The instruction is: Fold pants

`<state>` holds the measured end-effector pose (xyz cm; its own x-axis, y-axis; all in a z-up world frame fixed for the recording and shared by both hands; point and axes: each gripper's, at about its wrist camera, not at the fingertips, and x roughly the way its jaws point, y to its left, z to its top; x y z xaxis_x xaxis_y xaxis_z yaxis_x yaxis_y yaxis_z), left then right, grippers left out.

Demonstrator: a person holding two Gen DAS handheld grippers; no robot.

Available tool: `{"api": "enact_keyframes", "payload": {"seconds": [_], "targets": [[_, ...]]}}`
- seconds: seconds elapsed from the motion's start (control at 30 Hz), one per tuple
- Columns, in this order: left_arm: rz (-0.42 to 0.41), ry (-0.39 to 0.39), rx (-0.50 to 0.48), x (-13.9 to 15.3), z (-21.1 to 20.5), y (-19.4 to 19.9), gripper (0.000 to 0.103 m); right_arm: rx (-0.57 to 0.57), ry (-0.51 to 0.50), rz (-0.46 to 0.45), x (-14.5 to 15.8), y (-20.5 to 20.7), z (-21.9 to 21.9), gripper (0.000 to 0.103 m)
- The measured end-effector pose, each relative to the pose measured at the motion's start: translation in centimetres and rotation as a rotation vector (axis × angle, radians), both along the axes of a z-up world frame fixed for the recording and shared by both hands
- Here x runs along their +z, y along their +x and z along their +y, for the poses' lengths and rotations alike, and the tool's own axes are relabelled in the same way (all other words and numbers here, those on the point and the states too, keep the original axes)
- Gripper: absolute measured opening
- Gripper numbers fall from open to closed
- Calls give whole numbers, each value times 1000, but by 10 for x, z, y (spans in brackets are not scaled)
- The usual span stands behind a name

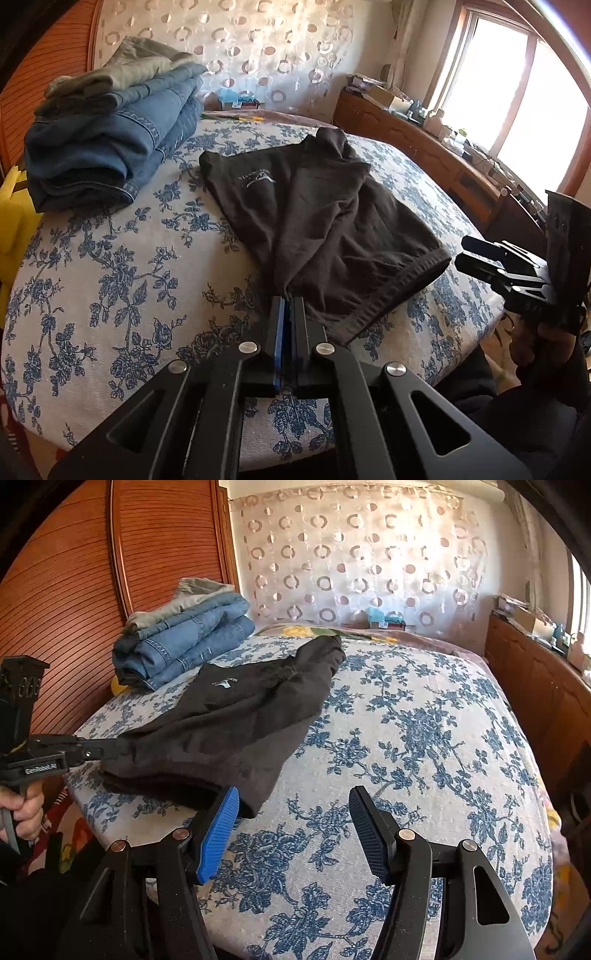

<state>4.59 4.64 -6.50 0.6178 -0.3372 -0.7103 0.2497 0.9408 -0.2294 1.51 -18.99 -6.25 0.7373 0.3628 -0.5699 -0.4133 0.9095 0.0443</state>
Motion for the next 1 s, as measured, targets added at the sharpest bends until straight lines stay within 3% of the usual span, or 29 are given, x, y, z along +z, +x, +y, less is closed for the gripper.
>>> {"api": "enact_keyframes", "payload": {"seconds": [0.1, 0.2, 0.27, 0.33, 0.6, 0.73, 0.87, 1.0], "targets": [[-6, 26, 10, 2, 0, 1, 11, 10, -1, 0, 0, 1, 3, 64], [-28, 47, 20, 7, 1, 1, 27, 17, -2, -8, 3, 4, 7, 64], [-46, 48, 20, 12, 3, 2, 49, 20, -5, -17, 6, 7, 9, 64], [-61, 53, 23, 16, 3, 6, 56, 19, -11, -26, 7, 14, 12, 64], [-115, 65, -4, 32, -13, 32, 56, 4, -9, -25, 5, 49, 18, 64], [-107, 64, -62, 34, -30, 54, 56, -17, -16, -9, -1, 66, 20, 53], [-98, 90, -112, 31, -49, 75, 44, -31, -20, 2, -5, 77, 20, 44], [-92, 118, -148, 30, -70, 93, 40, -34, -1, 24, -9, 84, 17, 35]]}}
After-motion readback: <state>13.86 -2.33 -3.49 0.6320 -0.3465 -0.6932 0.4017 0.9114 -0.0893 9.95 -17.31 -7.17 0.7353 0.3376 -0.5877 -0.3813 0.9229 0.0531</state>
